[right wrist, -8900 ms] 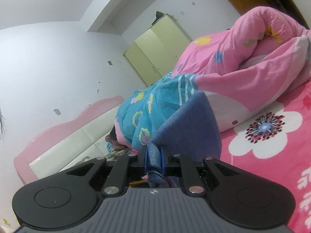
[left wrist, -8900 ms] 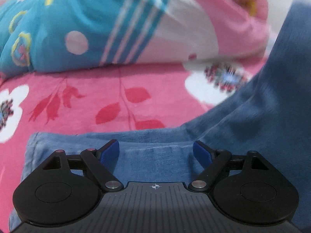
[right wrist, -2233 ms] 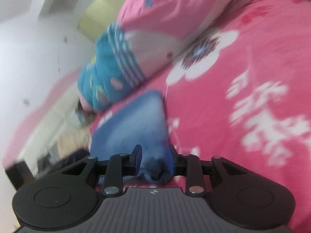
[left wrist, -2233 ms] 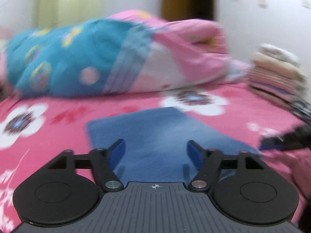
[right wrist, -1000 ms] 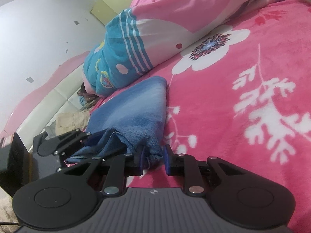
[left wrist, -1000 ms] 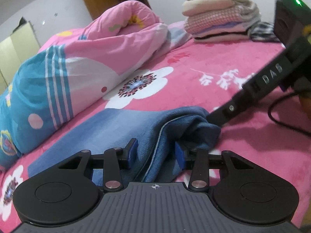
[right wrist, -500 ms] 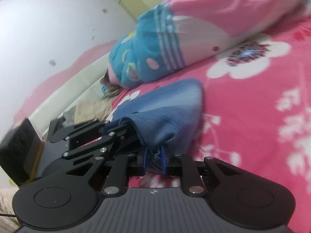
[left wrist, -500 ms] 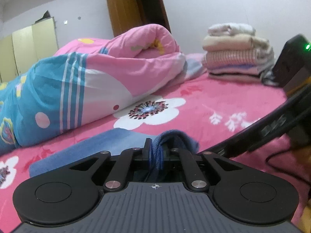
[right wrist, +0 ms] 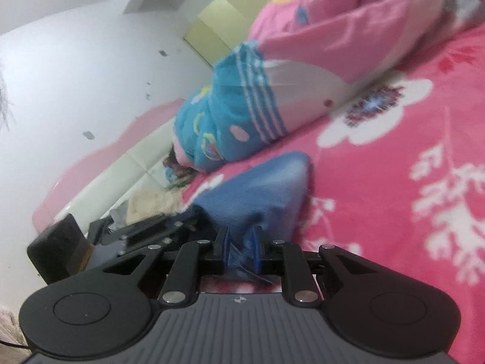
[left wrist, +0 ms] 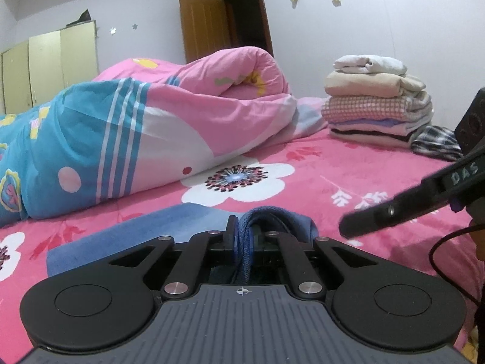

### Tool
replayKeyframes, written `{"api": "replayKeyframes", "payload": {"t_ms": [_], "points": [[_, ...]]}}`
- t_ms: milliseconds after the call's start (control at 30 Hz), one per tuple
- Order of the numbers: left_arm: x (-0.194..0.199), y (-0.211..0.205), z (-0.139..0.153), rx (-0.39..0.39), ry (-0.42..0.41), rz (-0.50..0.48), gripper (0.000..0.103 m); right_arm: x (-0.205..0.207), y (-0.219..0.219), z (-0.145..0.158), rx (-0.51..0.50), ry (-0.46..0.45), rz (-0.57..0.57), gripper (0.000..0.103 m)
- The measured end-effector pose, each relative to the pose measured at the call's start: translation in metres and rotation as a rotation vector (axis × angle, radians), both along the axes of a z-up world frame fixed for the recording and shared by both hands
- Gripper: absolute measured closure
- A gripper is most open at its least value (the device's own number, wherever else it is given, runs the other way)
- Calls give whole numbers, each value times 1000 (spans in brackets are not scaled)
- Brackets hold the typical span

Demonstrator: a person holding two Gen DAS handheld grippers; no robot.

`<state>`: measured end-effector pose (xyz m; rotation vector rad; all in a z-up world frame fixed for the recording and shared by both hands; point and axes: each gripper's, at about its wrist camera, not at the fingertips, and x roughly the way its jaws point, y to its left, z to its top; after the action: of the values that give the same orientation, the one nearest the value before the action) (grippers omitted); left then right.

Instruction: Fold clothes

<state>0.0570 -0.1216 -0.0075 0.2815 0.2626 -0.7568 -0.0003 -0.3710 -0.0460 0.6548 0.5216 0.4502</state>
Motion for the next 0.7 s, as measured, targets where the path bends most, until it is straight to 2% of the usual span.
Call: {"api": "replayKeyframes", "payload": {"t_ms": [100,167,300,467,533,567,633,700], "points": [[-2,1,0,-3,-5,-3,98,5,-4,-8,28,53,11,87],[-3,2,1,-7,-6,-8,98,20,9,-15,59,81,57,87],[-7,5,-1,-6,-17,-20,98,49,22,-19,108,102,75,87],[-17,7,-15,53,-72,-53,98,66,3,-51,412,216,39,89],[-29,1,-28,150,-163,-87,98,63,-5,-64,525,246,26,89],[-34,-2,-34,195,-207,-102,98,61,-8,-66,549,260,17,89],[-40,-5,-44,262,-270,-124,98,55,-13,-61,528,284,-8,89],[-39,-5,-45,274,-273,-133,98,48,-20,-55,500,297,-36,86]]}}
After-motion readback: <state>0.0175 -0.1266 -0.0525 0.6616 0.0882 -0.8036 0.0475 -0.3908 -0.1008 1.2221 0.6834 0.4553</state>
